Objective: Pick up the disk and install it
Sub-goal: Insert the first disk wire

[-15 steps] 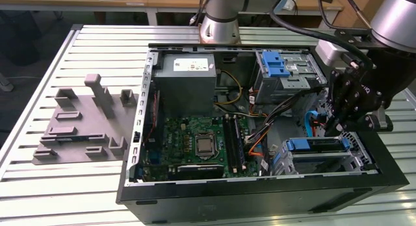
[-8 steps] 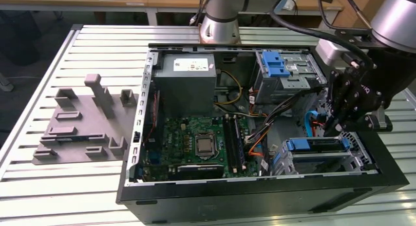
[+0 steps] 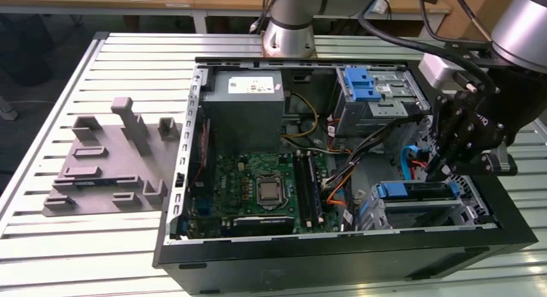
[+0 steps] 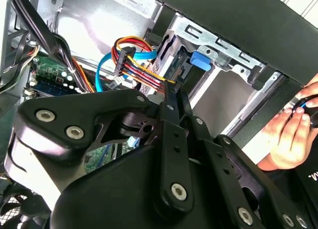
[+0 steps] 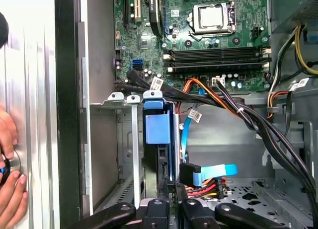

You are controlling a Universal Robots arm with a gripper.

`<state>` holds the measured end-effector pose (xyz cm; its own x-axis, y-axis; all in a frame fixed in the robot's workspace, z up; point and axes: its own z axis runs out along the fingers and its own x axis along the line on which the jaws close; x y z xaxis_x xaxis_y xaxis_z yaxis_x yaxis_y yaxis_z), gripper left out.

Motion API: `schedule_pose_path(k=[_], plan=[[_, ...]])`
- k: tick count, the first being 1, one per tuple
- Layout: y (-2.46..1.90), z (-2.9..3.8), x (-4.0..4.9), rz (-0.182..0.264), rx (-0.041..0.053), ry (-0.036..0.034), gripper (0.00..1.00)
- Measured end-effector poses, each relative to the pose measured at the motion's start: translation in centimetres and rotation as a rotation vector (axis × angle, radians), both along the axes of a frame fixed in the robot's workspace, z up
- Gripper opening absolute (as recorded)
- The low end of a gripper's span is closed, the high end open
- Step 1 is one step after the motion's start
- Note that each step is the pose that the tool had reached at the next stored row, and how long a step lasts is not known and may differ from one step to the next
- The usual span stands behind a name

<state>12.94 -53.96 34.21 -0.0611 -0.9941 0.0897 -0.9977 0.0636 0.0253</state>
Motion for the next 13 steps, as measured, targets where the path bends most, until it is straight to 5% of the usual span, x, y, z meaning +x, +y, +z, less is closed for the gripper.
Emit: schedule_pose_path(k=[13], plan=[[-0.19,-0.31,0.04,-0.004,0.0003,0.0003,0.16]])
